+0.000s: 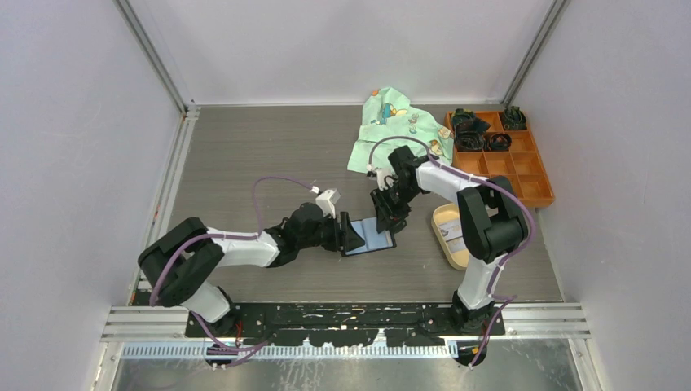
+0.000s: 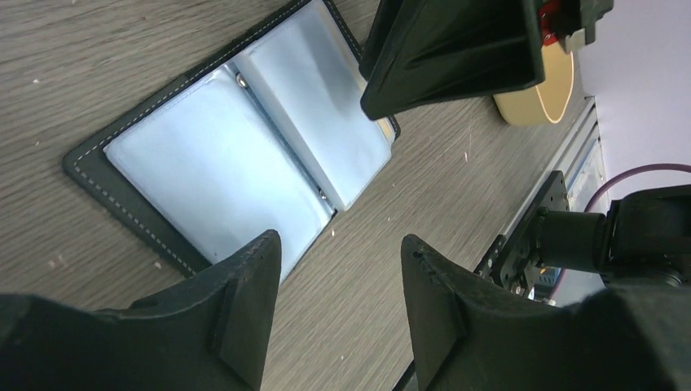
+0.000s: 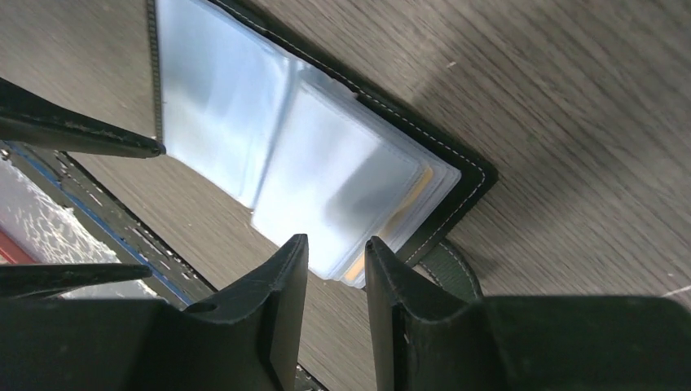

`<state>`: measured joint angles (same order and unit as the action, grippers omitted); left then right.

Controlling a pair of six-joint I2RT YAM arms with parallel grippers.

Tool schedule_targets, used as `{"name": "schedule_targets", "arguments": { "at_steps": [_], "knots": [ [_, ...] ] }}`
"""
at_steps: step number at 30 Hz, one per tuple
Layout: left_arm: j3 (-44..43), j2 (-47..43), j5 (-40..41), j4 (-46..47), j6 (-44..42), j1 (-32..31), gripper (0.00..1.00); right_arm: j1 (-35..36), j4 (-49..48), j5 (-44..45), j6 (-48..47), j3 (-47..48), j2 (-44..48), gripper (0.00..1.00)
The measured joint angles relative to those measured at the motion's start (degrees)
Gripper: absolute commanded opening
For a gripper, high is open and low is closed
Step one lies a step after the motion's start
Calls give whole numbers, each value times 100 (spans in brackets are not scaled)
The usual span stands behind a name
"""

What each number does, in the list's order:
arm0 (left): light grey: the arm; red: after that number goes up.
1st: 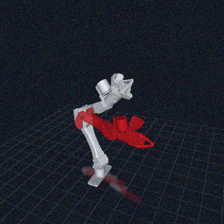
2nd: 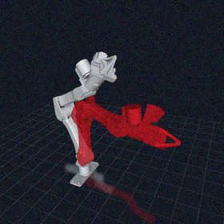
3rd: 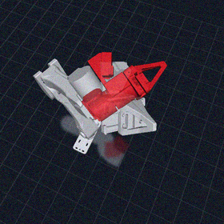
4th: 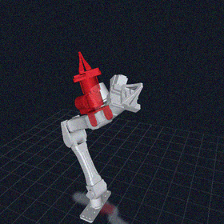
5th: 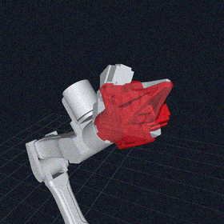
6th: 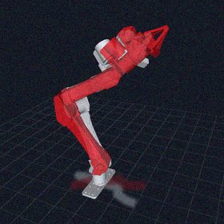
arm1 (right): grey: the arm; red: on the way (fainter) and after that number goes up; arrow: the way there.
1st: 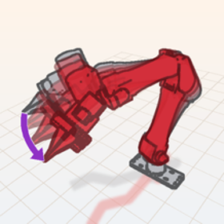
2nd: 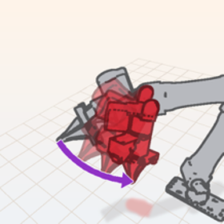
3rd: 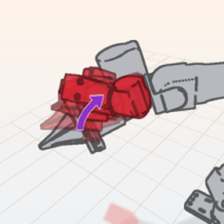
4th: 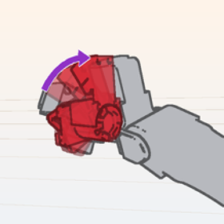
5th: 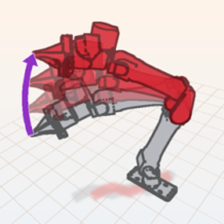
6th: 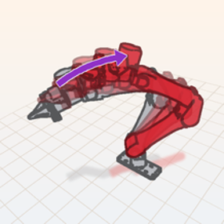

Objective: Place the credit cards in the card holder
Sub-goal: Turn over the card slot in the card holder.

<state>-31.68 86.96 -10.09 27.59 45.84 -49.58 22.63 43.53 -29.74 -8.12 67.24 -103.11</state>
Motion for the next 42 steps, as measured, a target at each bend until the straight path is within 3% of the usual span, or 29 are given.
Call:
{"name": "schedule_targets", "arguments": {
  "at_steps": [11, 26, 42],
  "knots": [
    [-275, 815, -114, 293, 199, 0, 56, -17, 203, -155, 11, 160, -389, 36],
    [-389, 1010, -227, 479, 168, 0, 59, -402, 160, -1344, 393, 177, -791, 33],
    [-496, 1003, -192, 262, 22, 0, 59, -426, 114, -629, 343, 175, -459, 33]
  ]
}}
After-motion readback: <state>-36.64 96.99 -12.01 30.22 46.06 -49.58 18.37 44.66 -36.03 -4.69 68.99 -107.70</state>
